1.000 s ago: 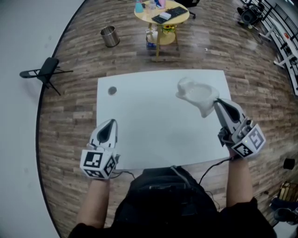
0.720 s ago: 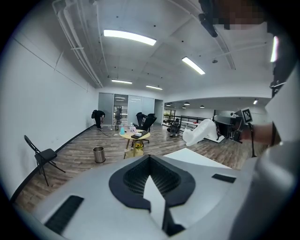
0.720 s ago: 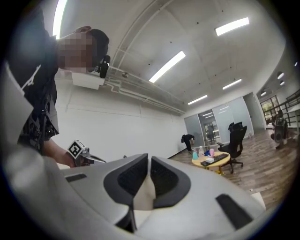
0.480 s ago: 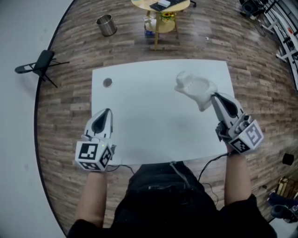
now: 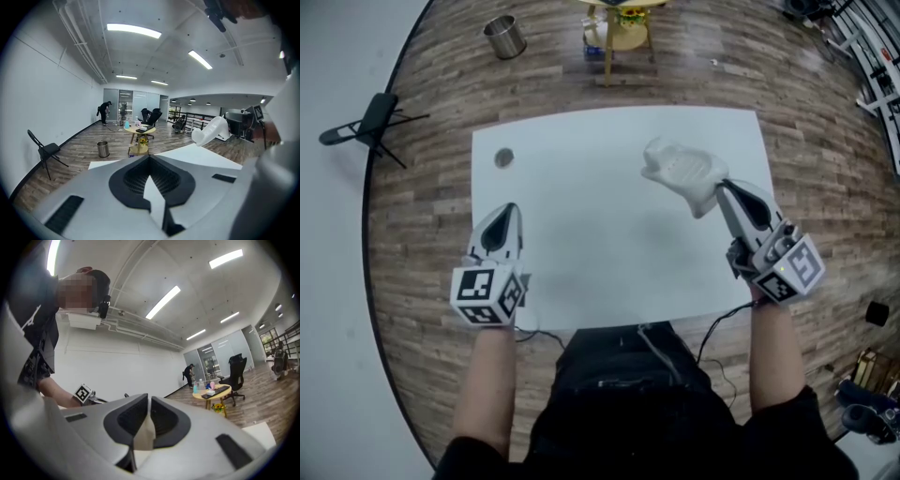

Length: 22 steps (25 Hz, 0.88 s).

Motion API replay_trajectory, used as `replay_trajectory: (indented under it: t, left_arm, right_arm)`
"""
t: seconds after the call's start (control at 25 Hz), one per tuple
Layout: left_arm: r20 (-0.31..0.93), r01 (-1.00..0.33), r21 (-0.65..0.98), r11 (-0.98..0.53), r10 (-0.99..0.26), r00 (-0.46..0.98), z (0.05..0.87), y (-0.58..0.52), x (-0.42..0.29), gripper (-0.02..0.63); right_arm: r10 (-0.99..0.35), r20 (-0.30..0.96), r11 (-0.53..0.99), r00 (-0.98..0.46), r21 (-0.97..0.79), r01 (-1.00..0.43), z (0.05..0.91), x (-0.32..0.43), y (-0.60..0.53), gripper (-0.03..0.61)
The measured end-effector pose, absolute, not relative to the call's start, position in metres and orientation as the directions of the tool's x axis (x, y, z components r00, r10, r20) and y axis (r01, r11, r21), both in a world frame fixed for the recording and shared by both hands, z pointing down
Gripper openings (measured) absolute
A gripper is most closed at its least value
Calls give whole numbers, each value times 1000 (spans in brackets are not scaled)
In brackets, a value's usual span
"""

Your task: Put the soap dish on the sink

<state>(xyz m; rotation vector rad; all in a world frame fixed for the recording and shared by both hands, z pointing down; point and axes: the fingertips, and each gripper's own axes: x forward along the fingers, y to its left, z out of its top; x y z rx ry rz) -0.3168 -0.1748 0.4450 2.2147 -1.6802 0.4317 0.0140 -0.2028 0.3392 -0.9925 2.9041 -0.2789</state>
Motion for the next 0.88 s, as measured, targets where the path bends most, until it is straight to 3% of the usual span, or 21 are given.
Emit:
replay_trajectory:
  t: [0.88]
  left_arm:
    - [482, -952, 80, -297, -824, 297, 496, -208, -308, -11]
  right_arm:
    - [-610, 49, 768, -791, -209, -606, 395, -8, -218, 31]
